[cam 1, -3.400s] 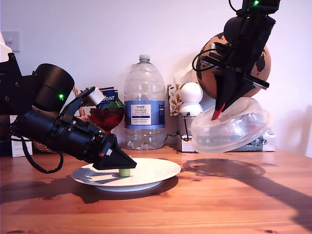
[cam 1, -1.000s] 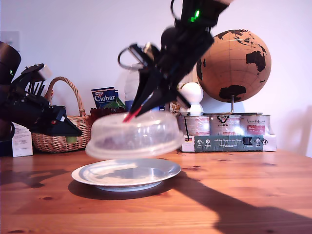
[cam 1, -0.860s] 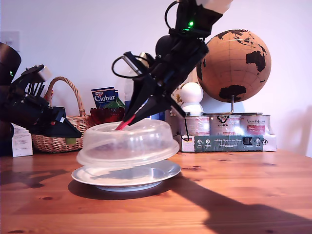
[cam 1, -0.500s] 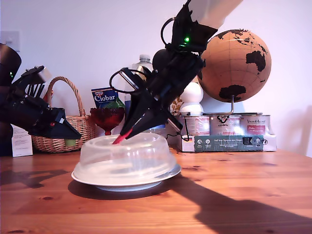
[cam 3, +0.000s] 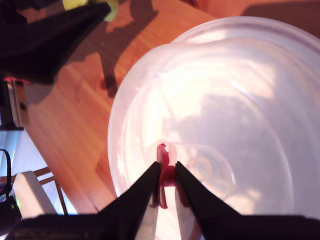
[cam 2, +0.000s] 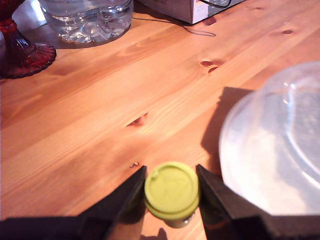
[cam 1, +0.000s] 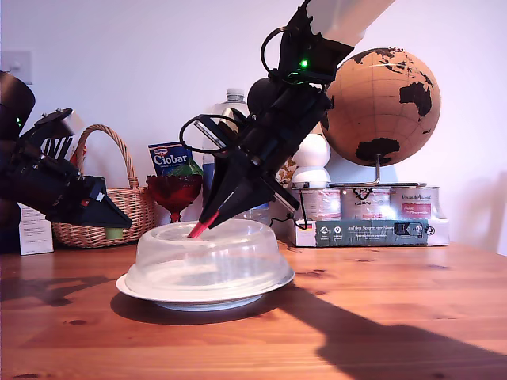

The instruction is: Lift the plastic dome with your left arm while removing the green coffee capsule from the plate using your right arm.

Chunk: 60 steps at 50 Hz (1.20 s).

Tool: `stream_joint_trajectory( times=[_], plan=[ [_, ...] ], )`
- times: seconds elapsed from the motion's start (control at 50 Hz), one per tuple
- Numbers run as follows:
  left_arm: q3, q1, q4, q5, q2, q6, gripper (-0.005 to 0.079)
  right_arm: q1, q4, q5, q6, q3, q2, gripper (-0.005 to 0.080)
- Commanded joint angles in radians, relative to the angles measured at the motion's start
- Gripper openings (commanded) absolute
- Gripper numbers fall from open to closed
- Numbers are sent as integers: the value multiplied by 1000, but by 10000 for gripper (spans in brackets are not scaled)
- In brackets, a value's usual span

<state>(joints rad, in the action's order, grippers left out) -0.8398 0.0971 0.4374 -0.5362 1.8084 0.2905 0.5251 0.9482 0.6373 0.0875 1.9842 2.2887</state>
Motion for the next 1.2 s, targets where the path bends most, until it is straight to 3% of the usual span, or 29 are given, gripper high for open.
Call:
stream_joint_trajectory(
  times=[0.0,0.12,0.36,0.58,0.86,1.18],
  plan=[
    [4,-4,4,-2,2,-2,193,4,13,-10,-6,11,13,-13],
    [4,-4,4,-2,2,-2,193,5,20,-40,-6,11,13,1],
    [4,-4,4,-2,2,-2,193,5,22,-48,-5,11,13,185],
    [4,-4,4,-2,2,-2,193,5,22,-45,17,11,12,305],
    [4,-4,-18,7,2,2,193,-5,79,-45,16,51,12,359],
    [4,-4,-66,23,6,6,193,-21,161,-45,14,206,12,361]
  ],
)
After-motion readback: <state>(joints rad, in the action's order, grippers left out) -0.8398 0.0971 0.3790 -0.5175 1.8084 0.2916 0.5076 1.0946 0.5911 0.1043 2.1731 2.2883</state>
